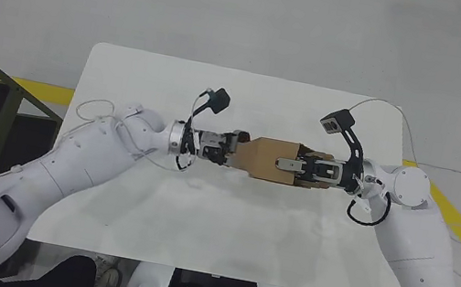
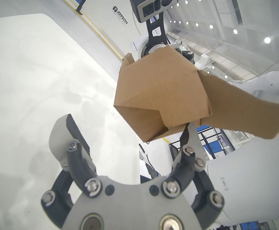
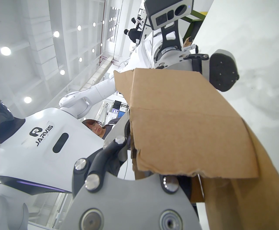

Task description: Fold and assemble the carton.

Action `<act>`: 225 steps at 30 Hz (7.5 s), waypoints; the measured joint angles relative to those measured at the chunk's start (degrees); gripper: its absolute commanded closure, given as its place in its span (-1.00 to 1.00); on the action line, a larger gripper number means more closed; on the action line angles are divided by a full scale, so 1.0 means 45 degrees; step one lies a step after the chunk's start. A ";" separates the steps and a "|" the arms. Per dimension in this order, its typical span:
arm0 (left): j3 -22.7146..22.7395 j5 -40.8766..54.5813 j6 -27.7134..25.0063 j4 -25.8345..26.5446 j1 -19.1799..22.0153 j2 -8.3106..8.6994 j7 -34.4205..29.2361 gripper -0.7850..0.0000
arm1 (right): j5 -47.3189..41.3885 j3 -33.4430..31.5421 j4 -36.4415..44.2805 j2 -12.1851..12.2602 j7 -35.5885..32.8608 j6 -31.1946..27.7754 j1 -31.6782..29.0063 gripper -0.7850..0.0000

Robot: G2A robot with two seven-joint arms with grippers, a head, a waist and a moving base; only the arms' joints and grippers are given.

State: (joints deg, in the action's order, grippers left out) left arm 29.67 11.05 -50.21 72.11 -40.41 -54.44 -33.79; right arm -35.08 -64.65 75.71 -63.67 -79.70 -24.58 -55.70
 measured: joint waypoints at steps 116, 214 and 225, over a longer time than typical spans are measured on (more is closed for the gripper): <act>0.6342 -0.3523 0.4823 0.3391 -0.3633 -0.0177 -0.0180 -1.00 | 0.2866 -0.0206 0.1559 0.0230 0.2921 0.1249 -0.0710 1.00; 0.5449 -0.1561 0.3558 0.1986 -0.3121 -0.1285 -0.2679 -1.00 | 0.0419 0.0023 0.1968 0.0253 0.1785 0.0640 -0.1026 1.00; 0.5586 -0.0807 0.3524 0.1766 -0.3276 -0.1280 -0.3299 -1.00 | -0.0759 0.0316 0.1230 0.0126 0.0605 0.0102 -0.0602 1.00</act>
State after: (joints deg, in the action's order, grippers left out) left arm 54.81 7.42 -34.35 80.06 -55.16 -60.20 -48.64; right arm -38.50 -63.23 81.25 -63.10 -76.98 -24.12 -58.41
